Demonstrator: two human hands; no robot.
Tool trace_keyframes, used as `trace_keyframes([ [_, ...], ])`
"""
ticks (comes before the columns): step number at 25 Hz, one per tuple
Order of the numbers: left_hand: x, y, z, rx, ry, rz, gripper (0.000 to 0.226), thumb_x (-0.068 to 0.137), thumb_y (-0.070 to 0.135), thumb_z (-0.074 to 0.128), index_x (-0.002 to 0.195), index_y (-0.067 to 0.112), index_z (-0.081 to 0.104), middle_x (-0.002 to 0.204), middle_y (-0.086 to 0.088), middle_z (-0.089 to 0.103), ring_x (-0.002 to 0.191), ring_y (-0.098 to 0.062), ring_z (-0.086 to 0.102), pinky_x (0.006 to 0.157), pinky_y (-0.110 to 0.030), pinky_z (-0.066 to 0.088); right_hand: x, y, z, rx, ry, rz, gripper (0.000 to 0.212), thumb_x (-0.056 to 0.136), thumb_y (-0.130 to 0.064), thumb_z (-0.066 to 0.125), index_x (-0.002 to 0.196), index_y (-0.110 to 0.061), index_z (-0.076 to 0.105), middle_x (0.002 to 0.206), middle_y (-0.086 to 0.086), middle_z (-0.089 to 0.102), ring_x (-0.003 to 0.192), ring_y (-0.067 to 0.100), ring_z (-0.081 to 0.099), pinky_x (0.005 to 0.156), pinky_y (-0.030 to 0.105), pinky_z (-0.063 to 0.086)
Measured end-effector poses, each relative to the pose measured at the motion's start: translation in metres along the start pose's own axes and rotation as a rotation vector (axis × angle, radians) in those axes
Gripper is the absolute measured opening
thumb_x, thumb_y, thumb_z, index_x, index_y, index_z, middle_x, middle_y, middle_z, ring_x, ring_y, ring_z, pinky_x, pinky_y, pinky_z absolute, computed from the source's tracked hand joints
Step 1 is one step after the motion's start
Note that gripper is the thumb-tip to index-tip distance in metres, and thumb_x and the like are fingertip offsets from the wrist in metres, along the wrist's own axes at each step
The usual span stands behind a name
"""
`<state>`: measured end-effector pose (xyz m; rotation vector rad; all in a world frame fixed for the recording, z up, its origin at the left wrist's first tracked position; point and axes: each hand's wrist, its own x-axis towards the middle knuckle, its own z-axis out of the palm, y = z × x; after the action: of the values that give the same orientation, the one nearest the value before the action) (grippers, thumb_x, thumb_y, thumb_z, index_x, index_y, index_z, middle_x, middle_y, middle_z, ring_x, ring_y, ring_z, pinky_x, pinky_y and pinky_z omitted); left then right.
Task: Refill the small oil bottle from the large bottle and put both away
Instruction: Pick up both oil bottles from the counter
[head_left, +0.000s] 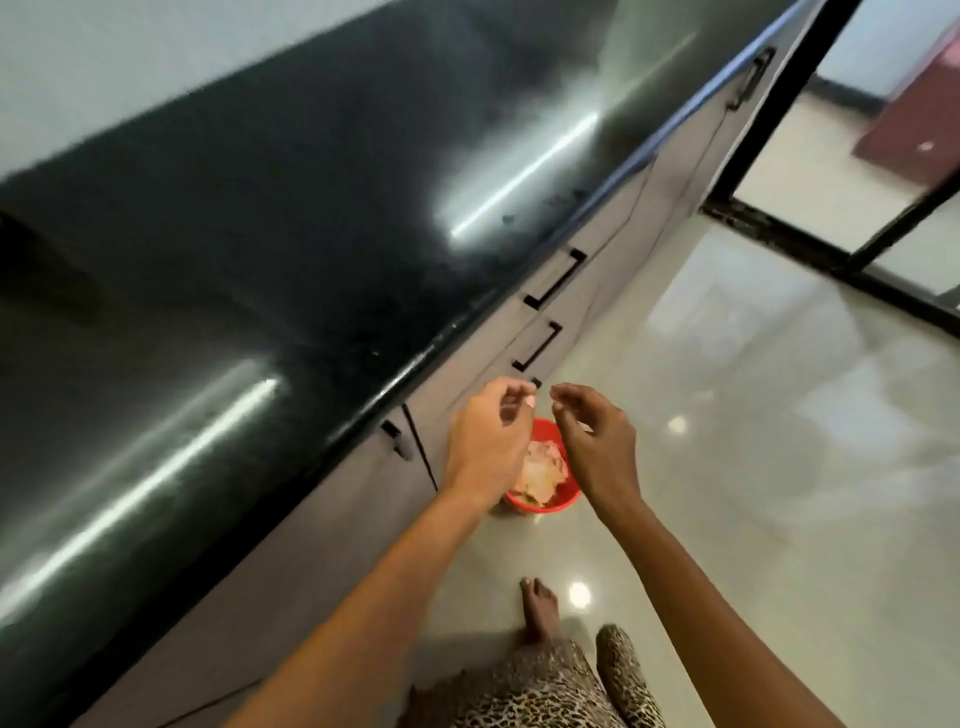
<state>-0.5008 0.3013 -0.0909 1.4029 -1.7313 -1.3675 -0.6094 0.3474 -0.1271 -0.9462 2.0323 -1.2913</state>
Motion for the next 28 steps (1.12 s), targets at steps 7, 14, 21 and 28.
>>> trace_keyframes([
  [7,-0.06,0.045,-0.167,0.148,0.316,0.268,0.013,0.089,0.019,0.057,0.101,0.019,0.063,0.095,0.01,0.065,0.086,-0.003,0.061,0.073,-0.006,0.043,-0.068,-0.159,0.068,0.138,-0.105,-0.395,0.02,0.089,-0.01,0.057,0.106,-0.017,0.066,0.1,-0.009,0.067,0.089,-0.002,0.061,0.079,0.012,0.049],
  [14,-0.102,0.033,-0.293,0.146,0.638,0.229,0.019,0.089,0.021,0.058,0.109,0.021,0.06,0.106,0.009,0.063,0.096,-0.004,0.059,0.071,-0.006,0.043,-0.114,-0.258,0.158,0.218,-0.338,-0.569,0.021,0.09,-0.015,0.058,0.109,-0.022,0.064,0.1,-0.015,0.064,0.096,-0.003,0.06,0.081,0.012,0.048],
  [21,-0.091,0.003,-0.39,0.161,0.857,0.075,0.061,0.083,0.032,0.065,0.136,0.019,0.038,0.137,0.003,0.046,0.127,-0.012,0.041,0.101,-0.026,0.035,-0.102,-0.321,0.264,0.195,-0.508,-0.597,0.048,0.086,-0.029,0.063,0.131,-0.019,0.048,0.131,-0.006,0.052,0.12,0.005,0.045,0.097,0.019,0.034],
  [28,-0.013,-0.03,-0.478,0.165,0.917,-0.047,0.071,0.08,0.037,0.067,0.138,0.016,0.031,0.146,-0.007,0.035,0.133,-0.021,0.035,0.108,-0.038,0.035,-0.032,-0.363,0.368,0.02,-0.621,-0.655,0.074,0.079,-0.033,0.071,0.139,-0.015,0.03,0.139,0.007,0.042,0.125,0.016,0.04,0.09,0.02,0.031],
])
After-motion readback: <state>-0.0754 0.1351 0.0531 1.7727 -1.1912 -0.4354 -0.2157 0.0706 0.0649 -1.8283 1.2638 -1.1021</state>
